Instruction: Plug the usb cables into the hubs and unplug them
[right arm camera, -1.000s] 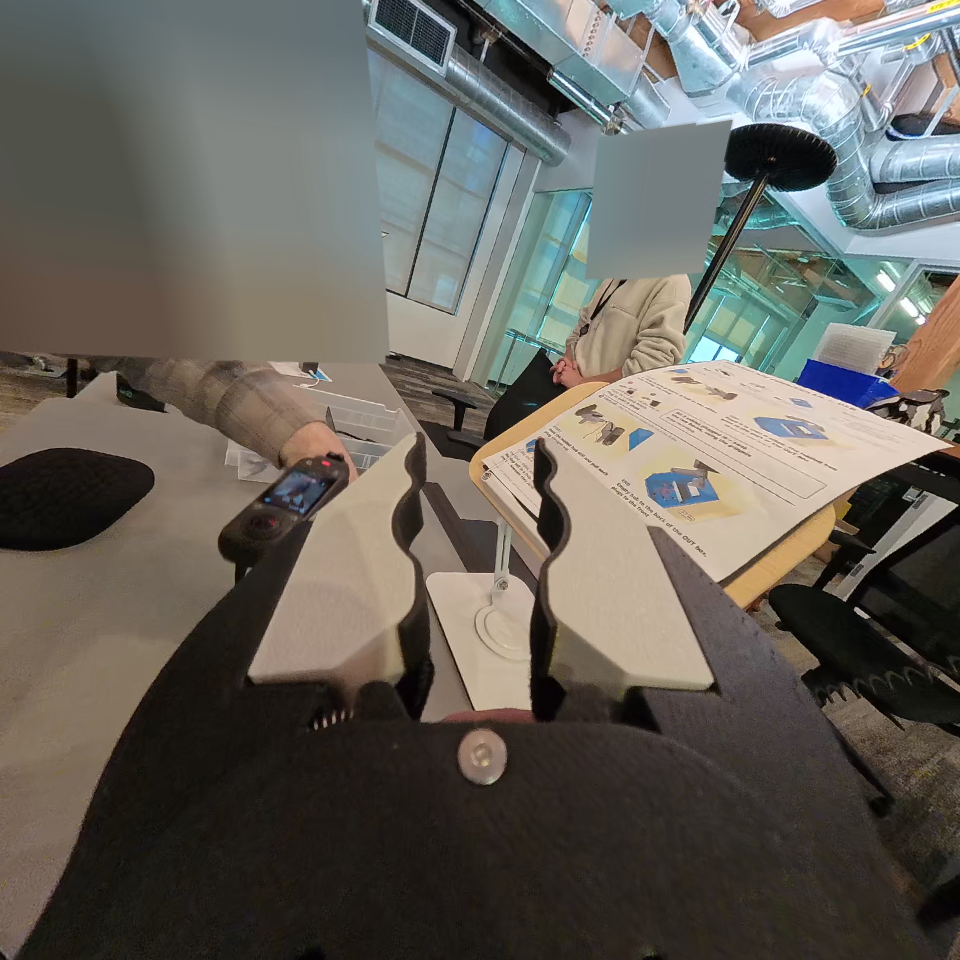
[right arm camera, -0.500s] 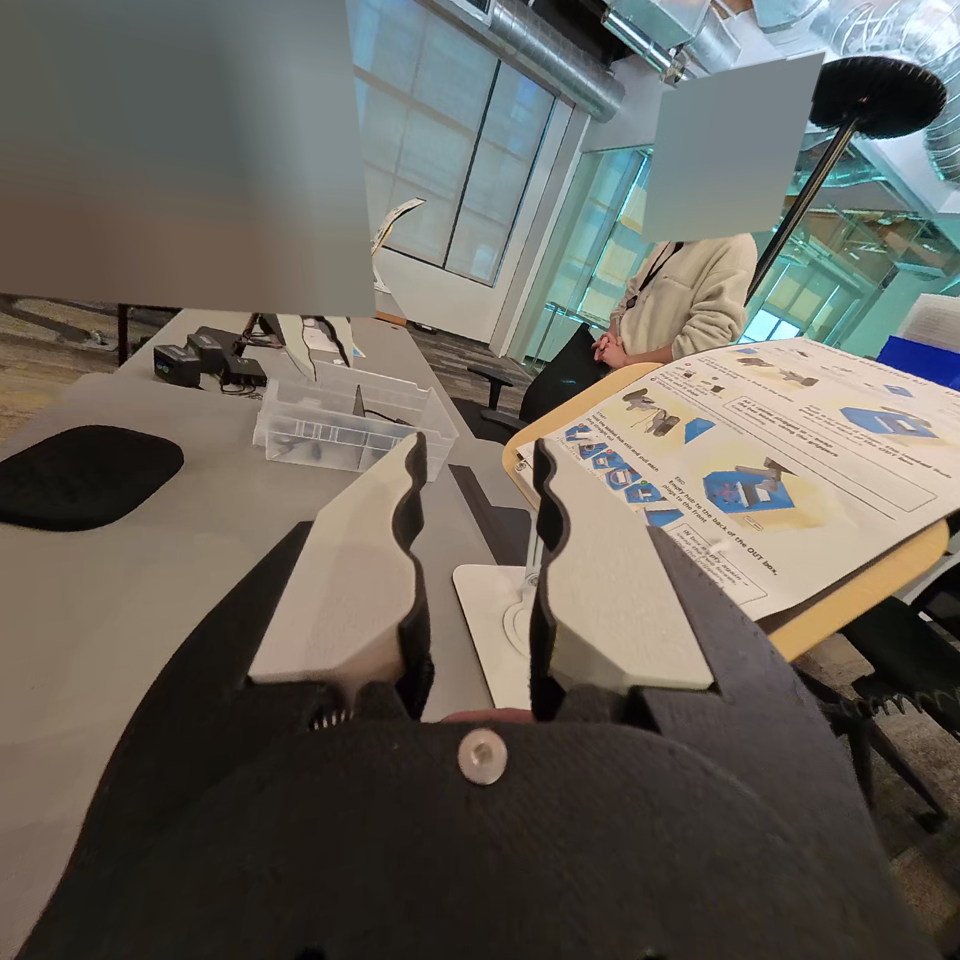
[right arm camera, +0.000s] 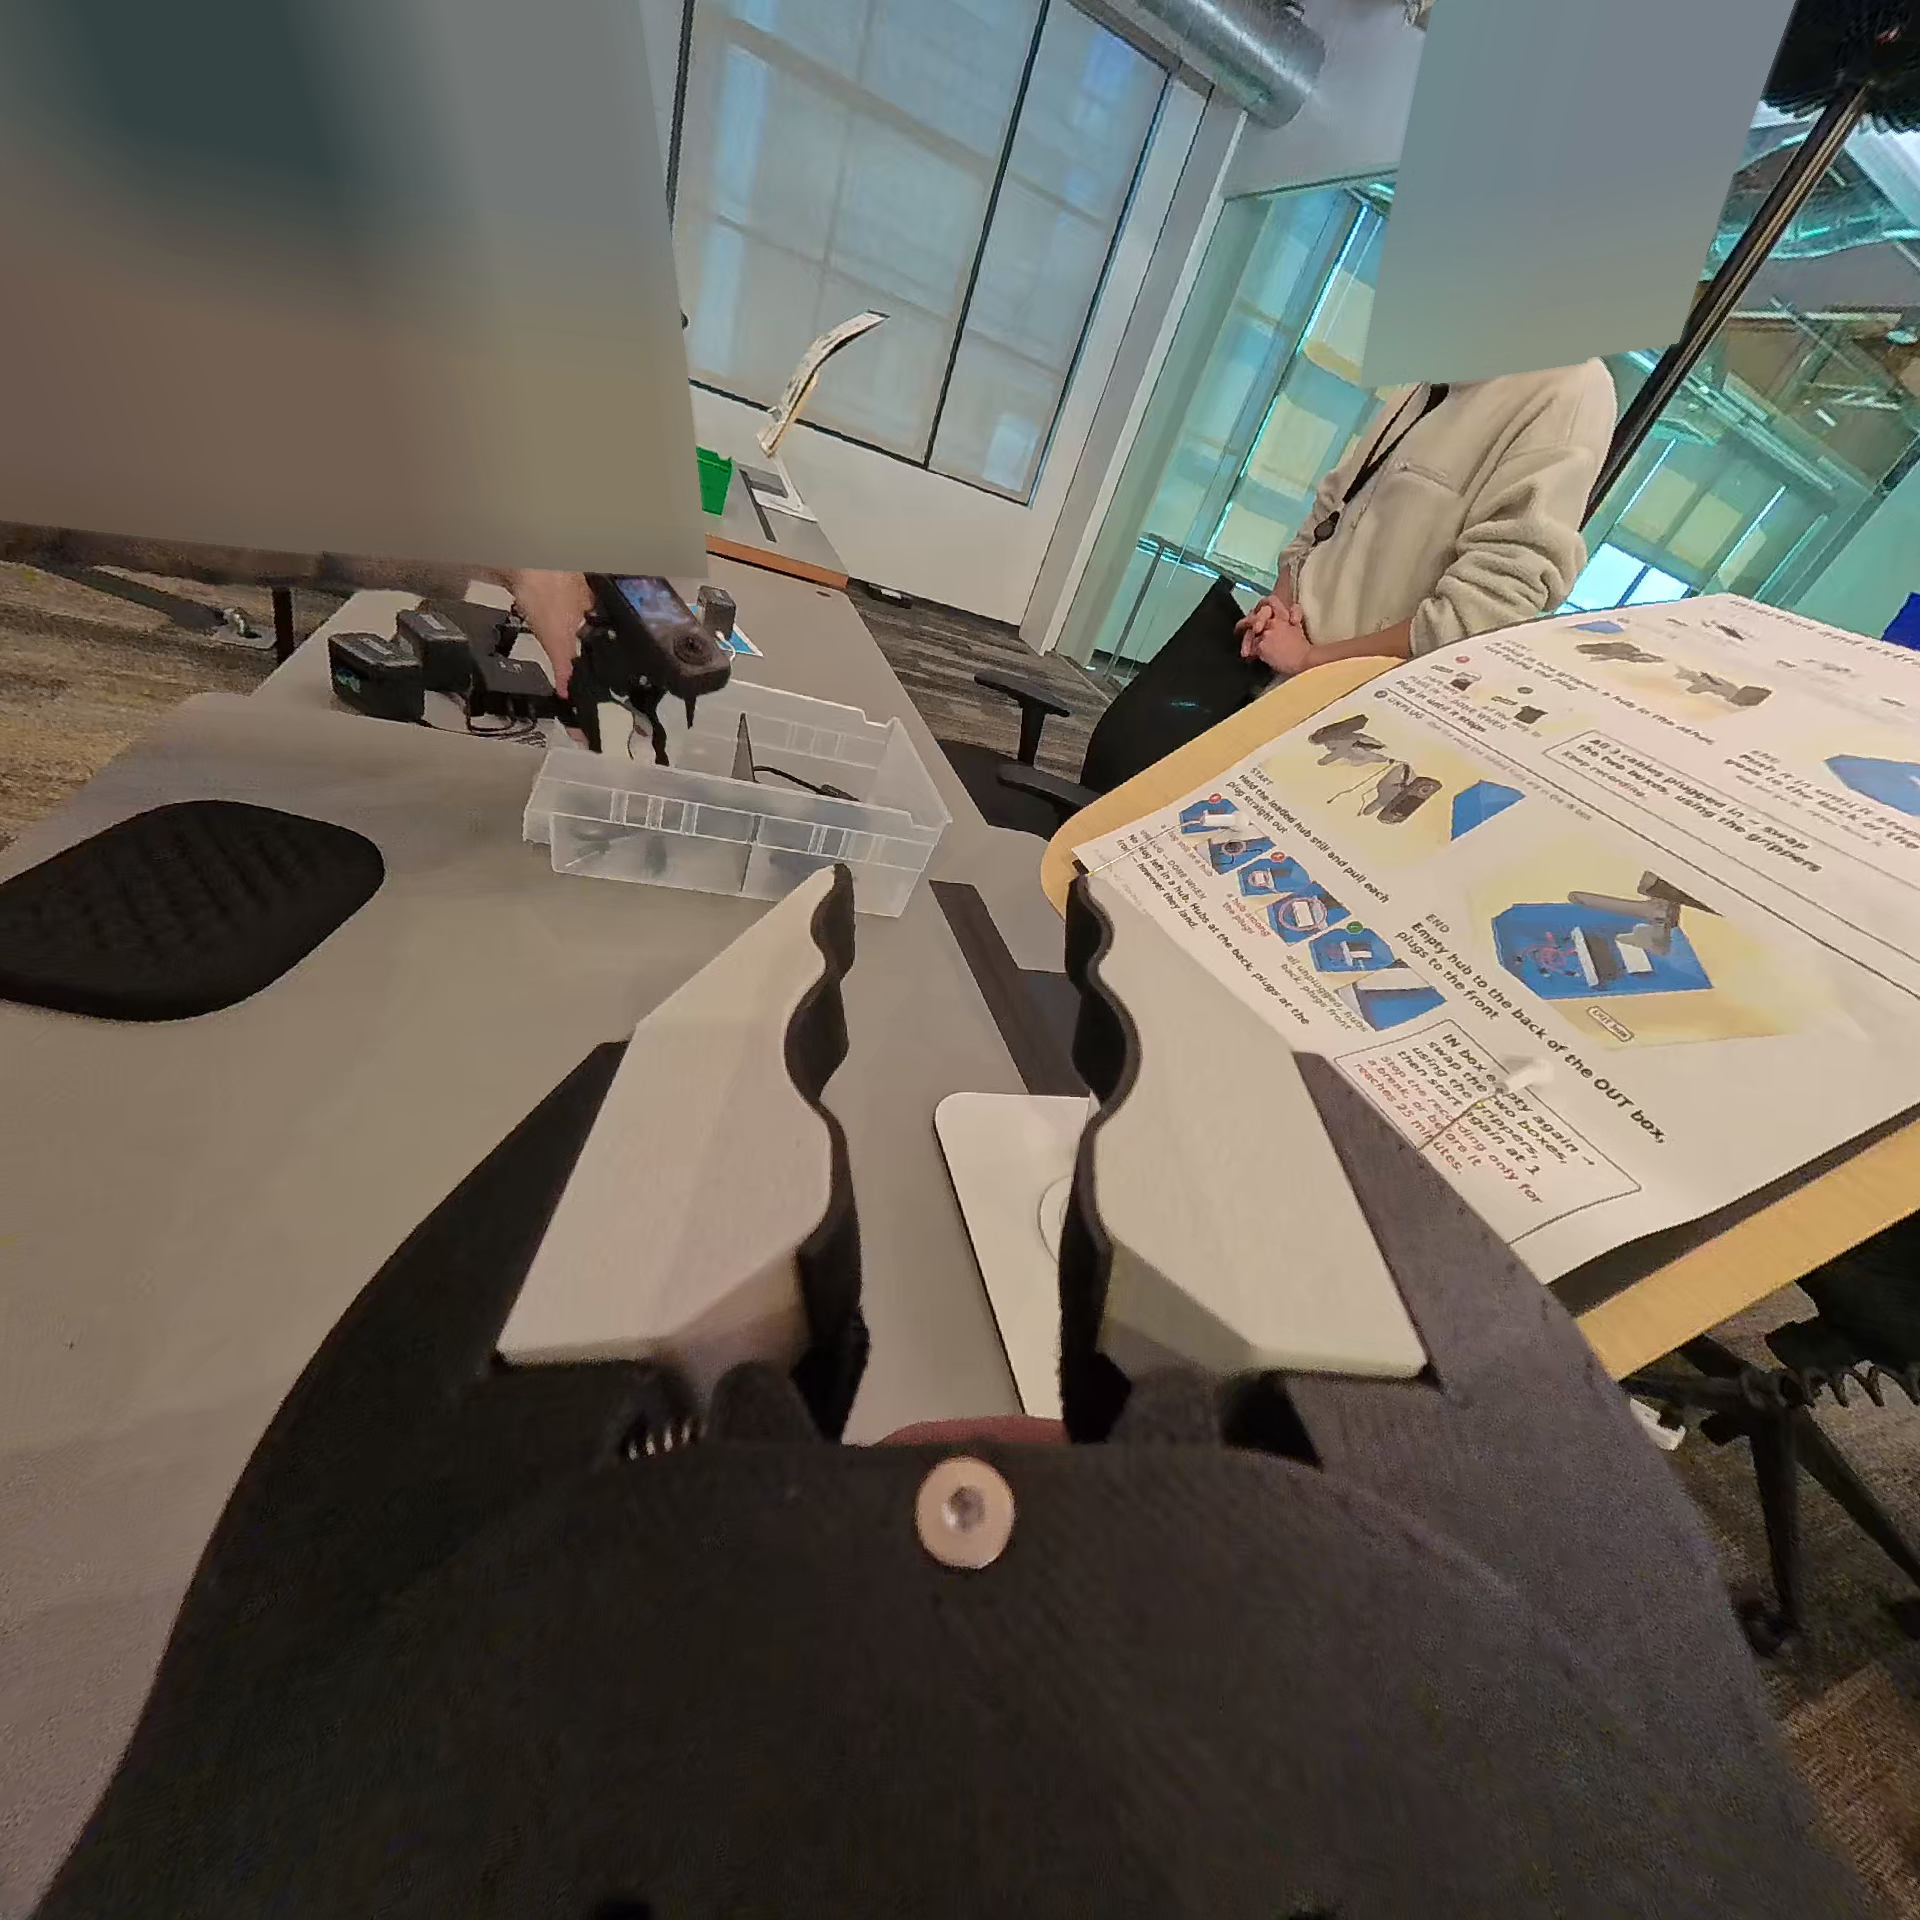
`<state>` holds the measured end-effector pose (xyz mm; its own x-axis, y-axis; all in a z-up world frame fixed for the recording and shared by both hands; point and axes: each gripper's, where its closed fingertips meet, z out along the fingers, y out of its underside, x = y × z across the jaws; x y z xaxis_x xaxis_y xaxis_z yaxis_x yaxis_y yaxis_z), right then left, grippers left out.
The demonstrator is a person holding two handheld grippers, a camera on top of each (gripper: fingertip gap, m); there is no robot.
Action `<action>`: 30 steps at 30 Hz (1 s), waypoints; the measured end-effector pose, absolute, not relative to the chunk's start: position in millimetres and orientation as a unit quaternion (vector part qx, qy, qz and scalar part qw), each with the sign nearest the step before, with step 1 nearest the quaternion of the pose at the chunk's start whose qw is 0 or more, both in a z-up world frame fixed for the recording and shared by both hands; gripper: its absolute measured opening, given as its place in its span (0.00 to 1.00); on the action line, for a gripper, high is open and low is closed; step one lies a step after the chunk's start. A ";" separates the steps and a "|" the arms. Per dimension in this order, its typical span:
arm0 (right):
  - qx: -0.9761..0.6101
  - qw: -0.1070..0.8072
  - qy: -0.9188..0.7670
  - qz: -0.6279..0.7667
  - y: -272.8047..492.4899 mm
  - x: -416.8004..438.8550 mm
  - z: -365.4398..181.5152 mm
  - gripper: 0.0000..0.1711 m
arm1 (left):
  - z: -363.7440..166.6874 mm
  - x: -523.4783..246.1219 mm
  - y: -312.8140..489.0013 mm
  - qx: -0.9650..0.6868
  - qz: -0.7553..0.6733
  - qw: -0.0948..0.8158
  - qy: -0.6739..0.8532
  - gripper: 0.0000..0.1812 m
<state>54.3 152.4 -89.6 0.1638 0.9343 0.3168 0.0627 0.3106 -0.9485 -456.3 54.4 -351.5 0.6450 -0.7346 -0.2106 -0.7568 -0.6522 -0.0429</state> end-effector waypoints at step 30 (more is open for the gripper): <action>-0.457 0.599 -0.541 0.374 149.1 53.0 -89.5 0.23 | -306.2 -471.6 35.6 -0.895 0.090 0.041 0.434 0.02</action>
